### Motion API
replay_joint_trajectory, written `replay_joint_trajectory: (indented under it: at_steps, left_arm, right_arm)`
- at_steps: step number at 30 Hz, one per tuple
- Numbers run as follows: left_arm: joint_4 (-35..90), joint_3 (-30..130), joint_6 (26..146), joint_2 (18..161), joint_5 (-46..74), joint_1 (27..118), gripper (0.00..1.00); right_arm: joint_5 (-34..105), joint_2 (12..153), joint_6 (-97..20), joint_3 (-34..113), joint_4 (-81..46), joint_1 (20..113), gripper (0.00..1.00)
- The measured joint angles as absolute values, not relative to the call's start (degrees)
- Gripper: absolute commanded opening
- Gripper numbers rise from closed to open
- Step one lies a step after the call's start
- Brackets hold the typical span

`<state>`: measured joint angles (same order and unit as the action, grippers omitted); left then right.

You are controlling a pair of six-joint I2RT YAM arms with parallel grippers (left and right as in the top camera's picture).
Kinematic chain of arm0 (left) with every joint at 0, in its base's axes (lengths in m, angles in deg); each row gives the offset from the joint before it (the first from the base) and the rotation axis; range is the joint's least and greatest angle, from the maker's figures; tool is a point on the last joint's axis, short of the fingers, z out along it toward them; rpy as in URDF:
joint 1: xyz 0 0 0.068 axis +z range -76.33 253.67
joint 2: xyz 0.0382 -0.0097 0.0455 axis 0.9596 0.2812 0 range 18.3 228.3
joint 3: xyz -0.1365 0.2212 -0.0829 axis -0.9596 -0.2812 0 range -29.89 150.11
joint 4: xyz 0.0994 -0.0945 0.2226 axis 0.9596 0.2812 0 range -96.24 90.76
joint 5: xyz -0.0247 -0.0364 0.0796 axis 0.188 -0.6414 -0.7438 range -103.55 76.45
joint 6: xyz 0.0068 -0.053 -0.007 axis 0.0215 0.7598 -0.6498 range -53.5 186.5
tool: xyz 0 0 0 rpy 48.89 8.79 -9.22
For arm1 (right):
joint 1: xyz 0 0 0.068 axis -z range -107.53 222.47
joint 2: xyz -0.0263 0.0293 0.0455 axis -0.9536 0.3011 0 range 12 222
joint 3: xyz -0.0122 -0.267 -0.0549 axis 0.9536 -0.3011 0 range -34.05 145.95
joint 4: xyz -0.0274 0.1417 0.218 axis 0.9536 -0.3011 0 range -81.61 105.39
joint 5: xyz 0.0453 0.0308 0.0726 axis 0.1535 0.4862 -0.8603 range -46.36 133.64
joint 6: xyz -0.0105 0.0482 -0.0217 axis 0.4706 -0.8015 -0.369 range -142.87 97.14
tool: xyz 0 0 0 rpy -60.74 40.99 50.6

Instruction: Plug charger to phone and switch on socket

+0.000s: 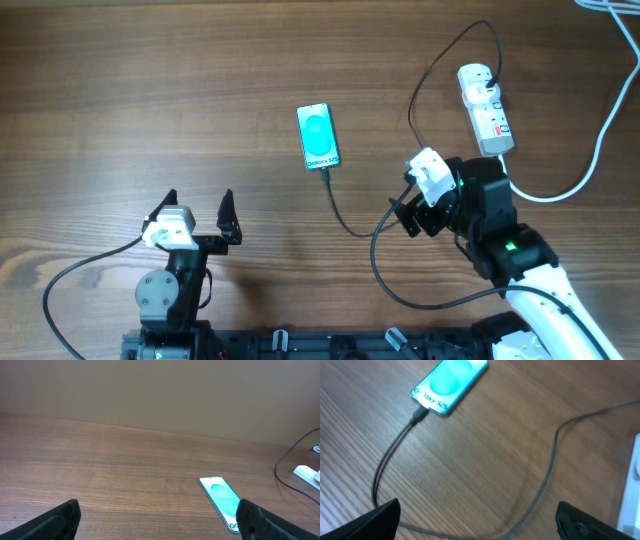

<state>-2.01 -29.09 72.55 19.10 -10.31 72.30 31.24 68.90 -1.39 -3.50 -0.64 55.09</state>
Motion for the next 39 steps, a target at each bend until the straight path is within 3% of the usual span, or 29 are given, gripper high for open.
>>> replay_joint_trajectory:
  at_steps: [8,21,31,39]
  left_arm:
    - [-2.01,-29.09,72.55,19.07,-10.31,72.34,1.00]
    - [-2.01,-29.09,72.55,19.10,-10.31,72.34,1.00]
    - [-2.01,-29.09,72.55,19.07,-10.31,72.34,1.00]
    - [-2.01,-29.09,72.55,19.03,-10.31,72.34,1.00]
  right_arm:
    - [28.24,68.88,-14.66,-18.02,25.76,55.09,1.00]
    - [28.18,62.39,-19.07,-31.94,39.31,55.09,1.00]
    - [28.18,49.89,-19.20,-33.69,27.66,55.09,1.00]
    - [28.20,31.15,-19.23,-33.69,16.41,55.09,1.00]
